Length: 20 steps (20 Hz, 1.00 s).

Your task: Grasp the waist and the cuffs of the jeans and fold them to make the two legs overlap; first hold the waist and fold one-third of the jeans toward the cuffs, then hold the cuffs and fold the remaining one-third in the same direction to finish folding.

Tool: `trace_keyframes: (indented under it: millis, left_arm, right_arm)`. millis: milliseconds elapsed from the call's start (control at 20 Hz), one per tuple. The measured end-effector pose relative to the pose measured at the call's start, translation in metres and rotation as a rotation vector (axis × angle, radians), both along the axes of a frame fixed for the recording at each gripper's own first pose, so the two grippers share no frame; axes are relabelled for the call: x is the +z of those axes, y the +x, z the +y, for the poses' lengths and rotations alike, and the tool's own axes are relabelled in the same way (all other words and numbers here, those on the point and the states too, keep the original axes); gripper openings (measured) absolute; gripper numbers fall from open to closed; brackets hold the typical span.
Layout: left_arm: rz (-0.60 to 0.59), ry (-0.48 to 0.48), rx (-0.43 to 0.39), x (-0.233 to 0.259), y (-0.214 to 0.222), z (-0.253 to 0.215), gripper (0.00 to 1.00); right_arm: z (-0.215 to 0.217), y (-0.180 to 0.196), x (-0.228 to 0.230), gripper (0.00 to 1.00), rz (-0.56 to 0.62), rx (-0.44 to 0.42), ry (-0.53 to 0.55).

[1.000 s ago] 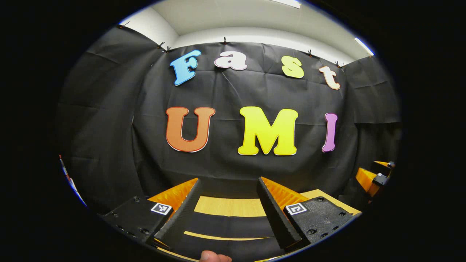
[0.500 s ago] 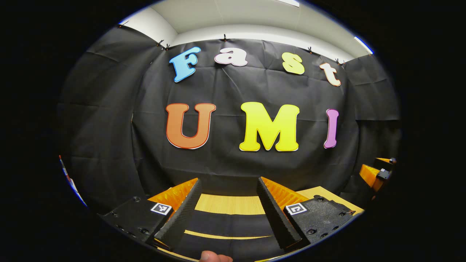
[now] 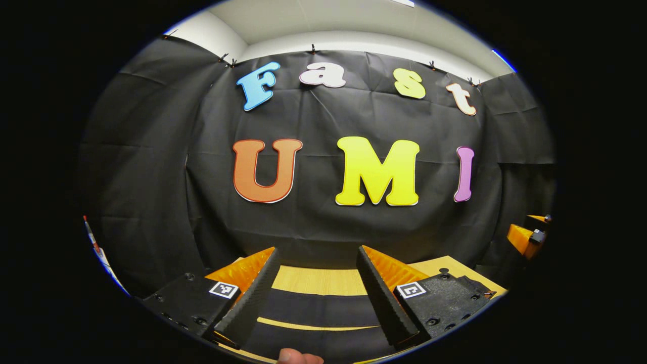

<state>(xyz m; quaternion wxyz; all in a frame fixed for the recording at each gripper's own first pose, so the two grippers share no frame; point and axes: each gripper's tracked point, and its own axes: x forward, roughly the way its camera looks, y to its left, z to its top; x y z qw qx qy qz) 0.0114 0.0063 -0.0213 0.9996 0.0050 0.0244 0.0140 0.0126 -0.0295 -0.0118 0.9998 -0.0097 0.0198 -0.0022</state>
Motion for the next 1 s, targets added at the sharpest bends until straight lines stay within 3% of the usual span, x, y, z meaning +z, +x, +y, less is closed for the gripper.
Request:
trace_keyframes:
  millis: [550,700,1000]
  left_arm:
    - [0.064,0.012,0.038,-0.027,-0.006,0.003,0.97]
    - [0.135,-0.002,0.103,-0.049,-0.012,0.02,0.98]
    - [0.273,-0.034,0.336,-0.094,-0.049,0.093,0.98]
  right_arm:
    - [-0.044,0.009,-0.025,0.95,0.057,-0.005,-0.018]
    - [-0.077,0.011,-0.047,0.94,0.109,-0.002,-0.033]
    - [-0.156,0.012,-0.128,0.95,0.314,0.011,-0.049]
